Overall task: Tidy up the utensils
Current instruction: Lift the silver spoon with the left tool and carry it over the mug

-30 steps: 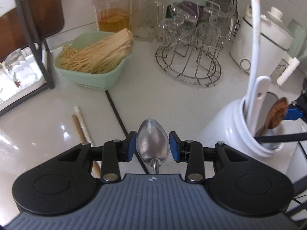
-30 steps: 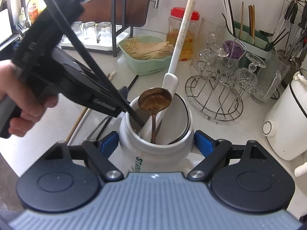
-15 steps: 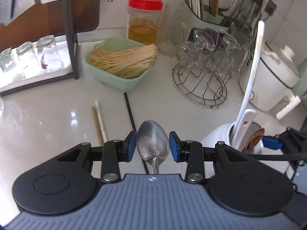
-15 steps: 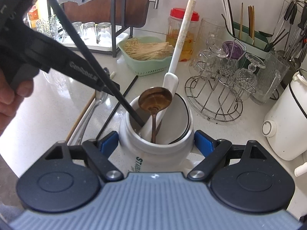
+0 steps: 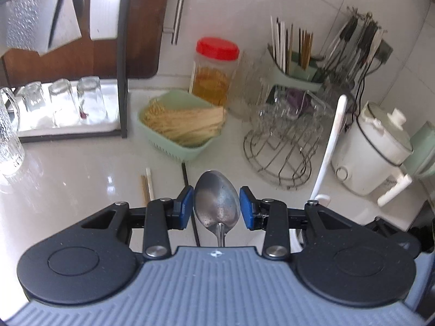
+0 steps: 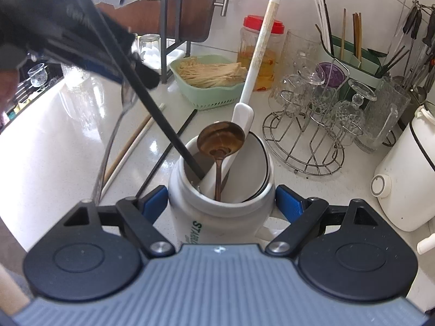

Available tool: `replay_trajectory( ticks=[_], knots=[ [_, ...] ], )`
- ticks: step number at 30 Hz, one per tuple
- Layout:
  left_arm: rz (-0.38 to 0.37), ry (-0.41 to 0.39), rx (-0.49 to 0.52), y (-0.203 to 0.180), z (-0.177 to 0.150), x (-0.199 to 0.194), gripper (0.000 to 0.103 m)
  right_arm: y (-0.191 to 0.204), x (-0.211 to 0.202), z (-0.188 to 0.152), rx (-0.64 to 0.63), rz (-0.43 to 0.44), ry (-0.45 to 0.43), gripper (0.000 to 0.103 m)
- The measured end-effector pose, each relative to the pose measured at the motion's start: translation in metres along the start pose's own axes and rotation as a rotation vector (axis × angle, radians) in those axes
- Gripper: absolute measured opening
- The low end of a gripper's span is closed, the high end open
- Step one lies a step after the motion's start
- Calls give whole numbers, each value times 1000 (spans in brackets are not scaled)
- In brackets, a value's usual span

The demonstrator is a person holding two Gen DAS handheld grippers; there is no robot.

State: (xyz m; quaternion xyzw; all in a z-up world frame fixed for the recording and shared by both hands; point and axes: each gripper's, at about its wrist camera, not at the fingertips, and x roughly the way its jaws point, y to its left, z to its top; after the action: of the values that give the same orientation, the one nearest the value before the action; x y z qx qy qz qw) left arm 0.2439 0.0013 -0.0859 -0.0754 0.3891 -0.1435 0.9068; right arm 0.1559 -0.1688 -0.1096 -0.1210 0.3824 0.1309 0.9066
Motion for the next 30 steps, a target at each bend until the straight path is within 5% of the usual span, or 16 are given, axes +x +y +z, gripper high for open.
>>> replay_trajectory(
  ticks=[30],
  knots=[
    [-130, -171, 151, -70, 69, -45, 42, 1, 0, -4, -5, 4, -29, 89]
  ],
)
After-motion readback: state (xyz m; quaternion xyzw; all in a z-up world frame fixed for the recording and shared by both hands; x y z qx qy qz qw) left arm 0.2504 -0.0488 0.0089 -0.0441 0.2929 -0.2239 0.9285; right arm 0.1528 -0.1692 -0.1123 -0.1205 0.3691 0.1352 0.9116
